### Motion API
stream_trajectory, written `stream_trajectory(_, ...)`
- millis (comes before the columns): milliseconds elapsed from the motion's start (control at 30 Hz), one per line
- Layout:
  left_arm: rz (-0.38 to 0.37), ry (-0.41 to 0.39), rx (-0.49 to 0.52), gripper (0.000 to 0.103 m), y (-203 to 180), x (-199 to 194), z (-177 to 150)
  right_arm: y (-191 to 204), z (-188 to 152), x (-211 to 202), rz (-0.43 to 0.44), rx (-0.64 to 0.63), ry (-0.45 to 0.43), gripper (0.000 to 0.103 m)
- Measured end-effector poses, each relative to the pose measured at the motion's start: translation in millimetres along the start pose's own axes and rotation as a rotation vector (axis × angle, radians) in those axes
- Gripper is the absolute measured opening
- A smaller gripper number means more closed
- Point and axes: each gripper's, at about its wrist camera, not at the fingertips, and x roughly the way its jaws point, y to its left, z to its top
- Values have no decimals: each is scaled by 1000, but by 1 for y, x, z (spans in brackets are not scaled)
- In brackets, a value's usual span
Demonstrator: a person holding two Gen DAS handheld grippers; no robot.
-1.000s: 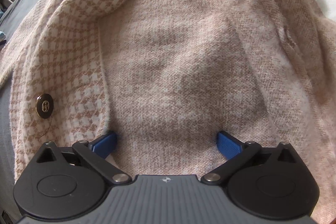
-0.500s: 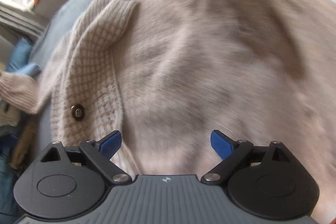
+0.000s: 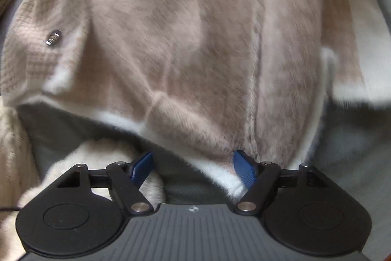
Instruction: Fold clothes
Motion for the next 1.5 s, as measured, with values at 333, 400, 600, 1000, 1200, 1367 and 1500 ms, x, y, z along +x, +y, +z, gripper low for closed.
stream_trajectory(333, 153, 92, -61, 50, 41, 28, -11, 41, 55, -26, 291, -134, -187, 71)
stream_trajectory(400, 138, 109, -69, 51, 52, 31, -17, 40, 55, -12, 350, -52, -152, 71)
stream_trajectory(600, 78, 129, -91, 52, 86, 42, -17, 37, 64, 33, 464, 213, -47, 66)
stream_trajectory(1000, -134, 122, -82, 52, 130, 59, 5, 71, 126, 14, 316, 235, -218, 65)
stream_trajectory(1200, -176, 153, -79, 52, 145, 67, -2, 89, 134, 22, 198, 248, -232, 65)
stream_trajectory(1367, -219, 159, -85, 52, 151, 70, -3, 101, 138, 41, 127, 244, -201, 61)
stream_trajectory(1500, -257, 175, -64, 52, 157, 73, -3, 110, 126, 39, 91, 259, -204, 61)
